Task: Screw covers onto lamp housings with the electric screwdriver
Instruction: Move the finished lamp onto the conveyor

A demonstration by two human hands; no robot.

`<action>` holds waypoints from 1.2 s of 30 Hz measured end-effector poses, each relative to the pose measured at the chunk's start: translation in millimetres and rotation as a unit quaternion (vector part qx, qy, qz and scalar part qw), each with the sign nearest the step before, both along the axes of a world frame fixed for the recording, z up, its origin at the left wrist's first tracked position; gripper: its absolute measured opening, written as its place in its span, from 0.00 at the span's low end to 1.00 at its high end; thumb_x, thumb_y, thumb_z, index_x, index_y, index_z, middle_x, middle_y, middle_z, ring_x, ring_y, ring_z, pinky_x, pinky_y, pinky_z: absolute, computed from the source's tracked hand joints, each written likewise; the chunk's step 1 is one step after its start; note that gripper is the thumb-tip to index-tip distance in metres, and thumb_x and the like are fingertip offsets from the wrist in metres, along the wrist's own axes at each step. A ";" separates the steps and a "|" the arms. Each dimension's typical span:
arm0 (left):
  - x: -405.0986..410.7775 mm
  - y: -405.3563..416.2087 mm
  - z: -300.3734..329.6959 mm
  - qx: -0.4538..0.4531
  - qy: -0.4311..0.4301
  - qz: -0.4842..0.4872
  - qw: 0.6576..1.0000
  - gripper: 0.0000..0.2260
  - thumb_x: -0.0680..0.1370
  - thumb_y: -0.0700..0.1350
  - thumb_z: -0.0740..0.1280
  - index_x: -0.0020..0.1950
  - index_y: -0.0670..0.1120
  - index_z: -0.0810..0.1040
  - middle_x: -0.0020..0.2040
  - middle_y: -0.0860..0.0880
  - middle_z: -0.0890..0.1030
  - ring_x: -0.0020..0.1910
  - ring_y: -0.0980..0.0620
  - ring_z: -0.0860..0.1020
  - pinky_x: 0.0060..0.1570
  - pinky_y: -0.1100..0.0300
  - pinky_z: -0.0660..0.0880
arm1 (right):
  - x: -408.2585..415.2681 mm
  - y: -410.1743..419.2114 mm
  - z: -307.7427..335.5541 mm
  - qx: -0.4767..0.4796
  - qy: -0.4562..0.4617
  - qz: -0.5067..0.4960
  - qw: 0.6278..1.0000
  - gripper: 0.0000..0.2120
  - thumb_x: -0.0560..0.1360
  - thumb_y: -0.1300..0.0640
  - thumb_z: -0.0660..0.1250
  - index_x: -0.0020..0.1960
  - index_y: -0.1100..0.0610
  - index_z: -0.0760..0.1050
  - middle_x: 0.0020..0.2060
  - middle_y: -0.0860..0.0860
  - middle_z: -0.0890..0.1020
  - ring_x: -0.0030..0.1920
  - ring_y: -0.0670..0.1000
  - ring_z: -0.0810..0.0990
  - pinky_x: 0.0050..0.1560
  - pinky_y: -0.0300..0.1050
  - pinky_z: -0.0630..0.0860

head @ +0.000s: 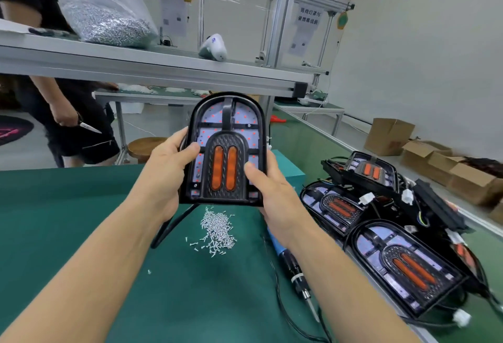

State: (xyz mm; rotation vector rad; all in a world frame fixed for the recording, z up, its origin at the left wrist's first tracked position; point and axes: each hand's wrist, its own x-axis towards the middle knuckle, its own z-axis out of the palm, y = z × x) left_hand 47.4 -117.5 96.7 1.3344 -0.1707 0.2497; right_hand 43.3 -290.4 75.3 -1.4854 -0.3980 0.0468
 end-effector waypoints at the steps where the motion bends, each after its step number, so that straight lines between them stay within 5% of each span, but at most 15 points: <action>1: 4.4 -9.9 3.0 0.001 0.002 -0.013 1.000 0.14 0.82 0.39 0.57 0.62 0.49 0.76 0.51 0.49 0.84 0.45 0.52 0.84 0.36 0.59 0.80 | -0.9 -8.8 2.0 0.001 -0.012 -0.018 1.000 0.23 0.83 0.55 0.59 0.76 0.43 0.60 0.67 0.45 0.77 0.68 0.49 0.74 0.72 0.54 0.67; 4: 19.3 -45.0 9.9 0.004 0.014 -0.051 0.999 0.13 0.82 0.39 0.57 0.63 0.48 0.76 0.50 0.49 0.85 0.44 0.51 0.84 0.36 0.56 0.80 | -3.8 -39.9 8.2 0.005 -0.031 -0.069 0.997 0.21 0.83 0.57 0.58 0.74 0.43 0.63 0.63 0.44 0.80 0.63 0.45 0.78 0.63 0.41 0.75; 12: 59.0 -153.0 34.3 0.064 0.054 -0.119 0.989 0.15 0.83 0.41 0.58 0.69 0.46 0.71 0.64 0.45 0.77 0.62 0.44 0.75 0.62 0.45 0.72 | 6.9 -136.3 26.5 -0.007 -0.019 -0.209 0.978 0.20 0.83 0.51 0.60 0.74 0.43 0.64 0.65 0.45 0.78 0.64 0.48 0.77 0.60 0.49 0.76; 16: 78.4 -202.8 48.7 0.101 0.040 -0.139 0.984 0.09 0.82 0.39 0.58 0.53 0.47 0.78 0.47 0.48 0.81 0.42 0.49 0.78 0.39 0.61 0.75 | 21.7 -181.5 35.5 0.000 0.011 -0.275 0.961 0.27 0.82 0.47 0.60 0.78 0.41 0.54 0.74 0.49 0.68 0.73 0.56 0.68 0.71 0.64 0.65; 18: 85.5 -226.1 56.0 0.122 0.039 -0.147 0.981 0.09 0.82 0.38 0.58 0.50 0.47 0.77 0.44 0.49 0.80 0.40 0.51 0.77 0.38 0.61 0.74 | 26.7 -200.9 39.6 0.011 0.016 -0.297 0.955 0.27 0.83 0.48 0.59 0.78 0.42 0.54 0.74 0.49 0.68 0.72 0.55 0.68 0.71 0.64 0.66; 21: 96.1 -259.4 63.5 0.132 0.047 -0.168 0.976 0.09 0.81 0.37 0.59 0.55 0.44 0.77 0.51 0.43 0.81 0.47 0.46 0.78 0.49 0.52 0.77 | 31.5 -226.7 45.4 0.038 0.022 -0.316 0.948 0.22 0.84 0.51 0.58 0.76 0.45 0.60 0.70 0.50 0.74 0.68 0.54 0.74 0.67 0.63 0.71; 25: 108.2 -292.1 69.3 0.143 0.065 -0.186 0.970 0.11 0.81 0.36 0.59 0.60 0.40 0.76 0.53 0.40 0.80 0.47 0.43 0.78 0.52 0.48 0.77 | 37.7 -253.4 49.8 0.048 0.029 -0.343 0.938 0.18 0.85 0.54 0.55 0.74 0.46 0.64 0.62 0.50 0.80 0.54 0.50 0.82 0.41 0.46 0.80; 30: 122.4 -320.0 74.2 0.185 0.074 -0.206 0.958 0.22 0.78 0.37 0.65 0.72 0.40 0.66 0.69 0.40 0.71 0.68 0.42 0.69 0.70 0.45 0.63 | 50.9 -279.7 53.2 0.034 0.042 -0.399 0.915 0.17 0.85 0.56 0.55 0.73 0.49 0.64 0.61 0.52 0.80 0.52 0.52 0.82 0.47 0.53 0.81; 32: 127.8 -327.5 74.9 0.211 0.067 -0.222 0.950 0.19 0.78 0.38 0.65 0.69 0.39 0.69 0.67 0.41 0.73 0.65 0.44 0.72 0.68 0.48 0.66 | 56.6 -288.2 54.5 0.019 0.051 -0.422 0.905 0.17 0.85 0.57 0.54 0.73 0.50 0.65 0.61 0.53 0.79 0.55 0.54 0.82 0.53 0.55 0.80; 34: 128.7 -333.2 73.0 0.267 0.041 -0.229 0.935 0.09 0.79 0.38 0.63 0.59 0.38 0.74 0.57 0.41 0.78 0.55 0.46 0.77 0.58 0.52 0.71 | 65.8 -296.6 54.6 -0.019 0.061 -0.453 0.889 0.16 0.84 0.58 0.54 0.71 0.54 0.66 0.63 0.55 0.78 0.60 0.56 0.79 0.60 0.56 0.77; 36: 126.9 -336.3 67.5 0.352 -0.015 -0.210 0.912 0.10 0.80 0.39 0.62 0.60 0.39 0.72 0.50 0.46 0.78 0.48 0.47 0.76 0.47 0.58 0.72 | 77.2 -303.8 53.3 -0.066 0.090 -0.491 0.864 0.16 0.84 0.60 0.53 0.71 0.60 0.67 0.66 0.57 0.75 0.61 0.57 0.76 0.60 0.51 0.74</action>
